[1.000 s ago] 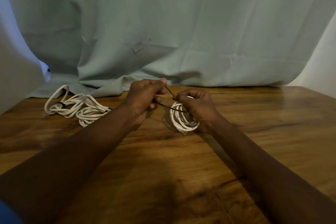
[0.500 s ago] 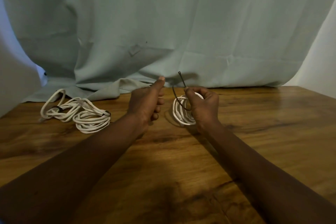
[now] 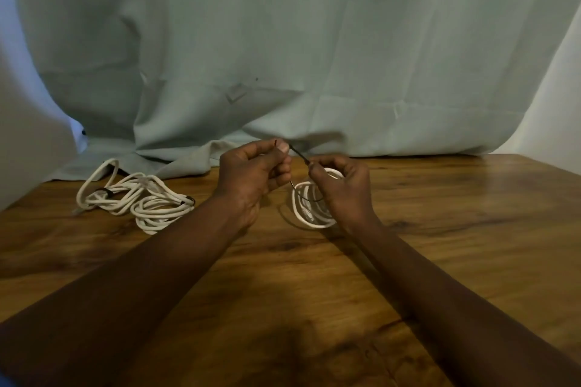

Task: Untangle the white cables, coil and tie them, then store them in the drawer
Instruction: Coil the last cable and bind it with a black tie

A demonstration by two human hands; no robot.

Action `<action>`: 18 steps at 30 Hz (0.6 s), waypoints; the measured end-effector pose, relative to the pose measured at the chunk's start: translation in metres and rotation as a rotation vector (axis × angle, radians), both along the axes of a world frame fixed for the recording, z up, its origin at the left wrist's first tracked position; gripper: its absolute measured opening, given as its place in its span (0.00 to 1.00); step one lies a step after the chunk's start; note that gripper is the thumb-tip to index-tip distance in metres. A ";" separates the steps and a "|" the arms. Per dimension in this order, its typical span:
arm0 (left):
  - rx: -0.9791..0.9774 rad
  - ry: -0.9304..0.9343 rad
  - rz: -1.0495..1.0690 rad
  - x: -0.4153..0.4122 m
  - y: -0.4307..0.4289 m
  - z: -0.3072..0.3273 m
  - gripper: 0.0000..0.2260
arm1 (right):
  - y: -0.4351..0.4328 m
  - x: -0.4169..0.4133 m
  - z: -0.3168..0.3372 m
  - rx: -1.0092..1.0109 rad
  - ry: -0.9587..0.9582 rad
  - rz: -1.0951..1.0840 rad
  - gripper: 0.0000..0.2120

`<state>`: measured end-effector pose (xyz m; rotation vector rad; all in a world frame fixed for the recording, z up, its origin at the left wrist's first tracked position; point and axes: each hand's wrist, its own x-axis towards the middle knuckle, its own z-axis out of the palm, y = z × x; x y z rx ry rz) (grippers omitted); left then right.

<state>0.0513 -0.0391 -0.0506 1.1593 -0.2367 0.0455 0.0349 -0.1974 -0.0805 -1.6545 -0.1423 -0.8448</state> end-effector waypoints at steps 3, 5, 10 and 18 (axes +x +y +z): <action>0.118 -0.070 0.014 0.003 0.004 0.000 0.03 | 0.001 0.002 -0.003 -0.067 0.000 0.079 0.07; 0.199 -0.118 0.019 0.005 0.004 0.000 0.05 | 0.003 0.003 -0.004 -0.100 0.007 0.108 0.04; 0.270 -0.167 -0.017 0.001 0.002 -0.004 0.06 | 0.005 0.006 -0.006 -0.072 -0.028 0.117 0.06; 0.183 -0.052 -0.099 -0.004 -0.003 0.001 0.04 | -0.006 0.008 -0.002 0.024 -0.020 -0.055 0.03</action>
